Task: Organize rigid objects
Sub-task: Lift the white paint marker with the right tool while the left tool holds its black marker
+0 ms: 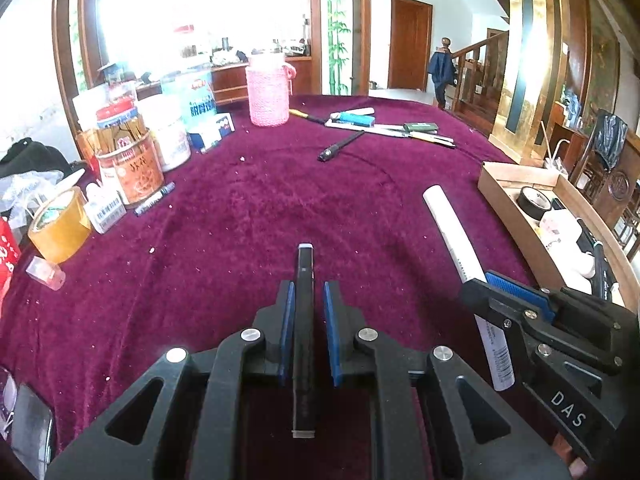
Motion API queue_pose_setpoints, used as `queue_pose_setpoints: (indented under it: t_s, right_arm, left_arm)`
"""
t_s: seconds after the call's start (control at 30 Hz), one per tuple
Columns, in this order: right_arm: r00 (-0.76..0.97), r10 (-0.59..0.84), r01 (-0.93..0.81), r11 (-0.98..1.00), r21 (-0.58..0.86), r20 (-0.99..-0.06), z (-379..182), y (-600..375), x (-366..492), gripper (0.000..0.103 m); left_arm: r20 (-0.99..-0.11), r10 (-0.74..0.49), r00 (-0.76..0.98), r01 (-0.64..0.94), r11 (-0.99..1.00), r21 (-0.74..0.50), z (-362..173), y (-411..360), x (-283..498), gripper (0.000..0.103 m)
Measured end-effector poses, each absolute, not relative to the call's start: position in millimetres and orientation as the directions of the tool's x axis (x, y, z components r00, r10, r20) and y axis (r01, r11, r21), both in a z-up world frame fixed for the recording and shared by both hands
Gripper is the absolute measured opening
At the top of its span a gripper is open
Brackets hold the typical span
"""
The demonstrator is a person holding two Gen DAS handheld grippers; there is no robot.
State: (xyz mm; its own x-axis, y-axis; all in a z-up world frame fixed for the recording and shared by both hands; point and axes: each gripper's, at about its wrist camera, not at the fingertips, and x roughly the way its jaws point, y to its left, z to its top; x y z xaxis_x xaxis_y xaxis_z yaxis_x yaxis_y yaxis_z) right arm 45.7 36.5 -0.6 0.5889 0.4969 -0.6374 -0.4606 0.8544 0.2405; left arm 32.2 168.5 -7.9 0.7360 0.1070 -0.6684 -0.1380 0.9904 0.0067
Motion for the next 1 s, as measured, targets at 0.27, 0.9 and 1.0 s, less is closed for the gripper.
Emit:
queue_pose_setpoints:
  t_s: [0.27, 0.9, 1.0]
  right_arm:
    - [0.592, 0.519, -0.477, 0.842, 0.251, -0.617, 1, 34, 44, 0.012]
    - [0.61, 0.54, -0.498, 0.83, 0.249, -0.58, 6, 32, 40, 0.012]
    - [0.612, 0.537, -0.488, 0.834, 0.257, -0.58, 6, 30, 42, 0.012]
  left_arm:
    - [-0.653, 0.124, 0.747, -0.144, 0.989, 0.022, -7, 165, 29, 0.012]
    - [-0.621, 0.159, 0.768, -0.174, 0.984, 0.037, -3, 162, 22, 0.012]
    - [-0.616, 0.165, 0.77, -0.177, 0.983, 0.043, -3, 161, 21, 0.012]
